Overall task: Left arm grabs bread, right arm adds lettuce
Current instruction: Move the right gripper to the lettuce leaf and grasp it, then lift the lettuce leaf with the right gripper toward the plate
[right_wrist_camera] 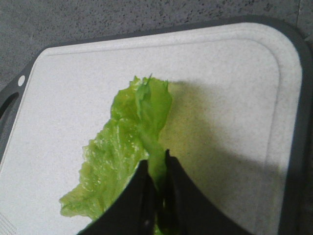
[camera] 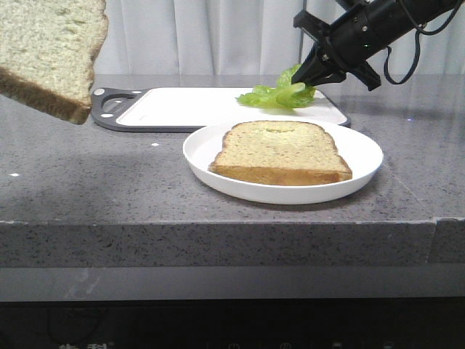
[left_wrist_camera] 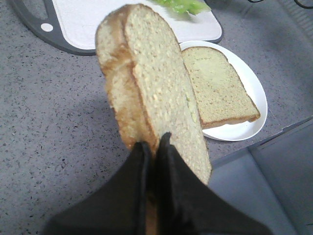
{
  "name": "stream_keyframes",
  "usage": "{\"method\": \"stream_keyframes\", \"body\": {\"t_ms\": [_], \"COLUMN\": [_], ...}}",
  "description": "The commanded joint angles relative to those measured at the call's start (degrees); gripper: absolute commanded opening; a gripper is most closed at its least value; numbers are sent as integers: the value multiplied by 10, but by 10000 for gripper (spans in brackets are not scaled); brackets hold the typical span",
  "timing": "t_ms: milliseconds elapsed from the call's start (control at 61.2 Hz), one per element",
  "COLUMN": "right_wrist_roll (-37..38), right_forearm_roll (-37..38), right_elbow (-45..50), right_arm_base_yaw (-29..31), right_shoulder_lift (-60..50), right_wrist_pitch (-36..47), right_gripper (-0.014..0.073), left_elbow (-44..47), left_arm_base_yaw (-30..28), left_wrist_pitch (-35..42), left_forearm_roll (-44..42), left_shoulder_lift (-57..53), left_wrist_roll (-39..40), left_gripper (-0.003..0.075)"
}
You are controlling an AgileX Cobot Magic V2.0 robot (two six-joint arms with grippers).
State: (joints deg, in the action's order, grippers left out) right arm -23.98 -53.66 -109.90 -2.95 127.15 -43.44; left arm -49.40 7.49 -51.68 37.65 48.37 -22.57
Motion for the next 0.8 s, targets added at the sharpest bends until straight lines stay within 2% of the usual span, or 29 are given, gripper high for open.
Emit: {"method": "stream_keyframes", "body": {"t_ms": [0,278,441,556,784], "right_wrist_roll": [-9,-9,-18,-83,-239], "right_forearm_roll": [-30,-42,-43,-82,-244], "right_elbow": [-19,-11,66,156,329], "right_arm_base_yaw": [2,17,22,22,22], "right_shoulder_lift": [-50,-128,-203,-269,-401], "right_wrist_pitch": [4,-56,-57,-59,-101], "right_gripper": [-62,-67,-67,-67,-67], "left_elbow": [-15,-15,-15,-15,-15], "left_arm_base_yaw": [-3,-3,-3,-3,-3], "left_wrist_pitch": [36,36,36,37,50], "left_forearm_roll": [25,25,25,25,25], "left_shoulder_lift": [-2,-2,-2,-2,-2], "left_wrist_roll": [0,0,0,0,0], "left_gripper": [-20,-20,-20,-20,-20]}}
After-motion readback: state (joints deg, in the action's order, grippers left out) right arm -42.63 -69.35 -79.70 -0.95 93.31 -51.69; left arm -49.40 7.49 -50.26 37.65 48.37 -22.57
